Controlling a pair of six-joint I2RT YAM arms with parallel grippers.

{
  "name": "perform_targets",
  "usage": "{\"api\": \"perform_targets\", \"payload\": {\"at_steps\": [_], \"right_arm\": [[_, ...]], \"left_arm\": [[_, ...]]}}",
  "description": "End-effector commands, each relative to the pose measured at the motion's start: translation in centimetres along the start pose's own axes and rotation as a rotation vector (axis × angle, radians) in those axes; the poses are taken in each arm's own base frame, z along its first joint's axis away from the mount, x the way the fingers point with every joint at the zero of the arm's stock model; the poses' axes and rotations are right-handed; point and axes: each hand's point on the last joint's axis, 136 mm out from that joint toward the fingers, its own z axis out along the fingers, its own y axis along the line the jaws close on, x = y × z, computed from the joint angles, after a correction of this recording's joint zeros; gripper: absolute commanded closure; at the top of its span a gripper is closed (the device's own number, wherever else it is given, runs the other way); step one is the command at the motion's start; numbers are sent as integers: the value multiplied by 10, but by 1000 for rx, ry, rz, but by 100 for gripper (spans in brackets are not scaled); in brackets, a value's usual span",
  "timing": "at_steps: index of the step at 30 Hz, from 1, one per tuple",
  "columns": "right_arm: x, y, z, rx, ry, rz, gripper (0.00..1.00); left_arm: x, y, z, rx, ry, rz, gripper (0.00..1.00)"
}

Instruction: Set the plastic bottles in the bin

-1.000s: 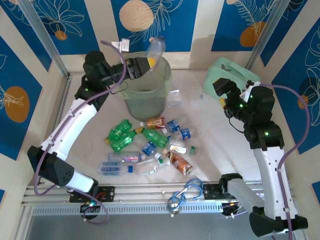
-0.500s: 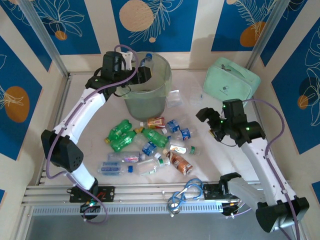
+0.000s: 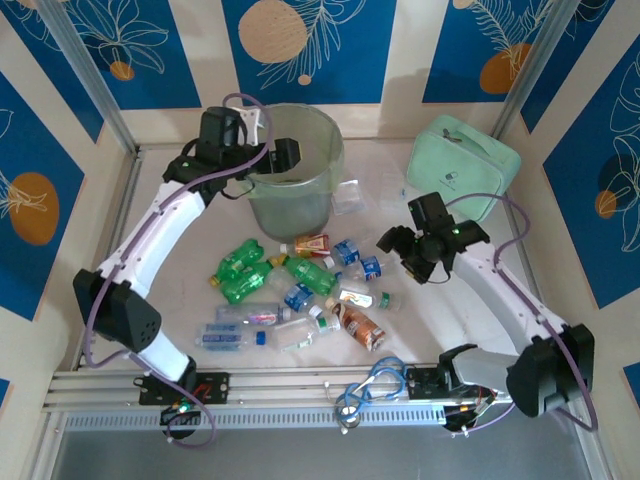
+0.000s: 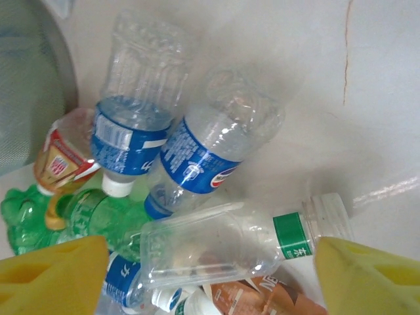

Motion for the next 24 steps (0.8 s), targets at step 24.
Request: {"api": "perform_targets", "payload": {"at_steps": [24], "right_arm": [[-21,-10,86,197,5,273,22]], "left_arm": [[43,-74,-115,428,-135,13,7]]}}
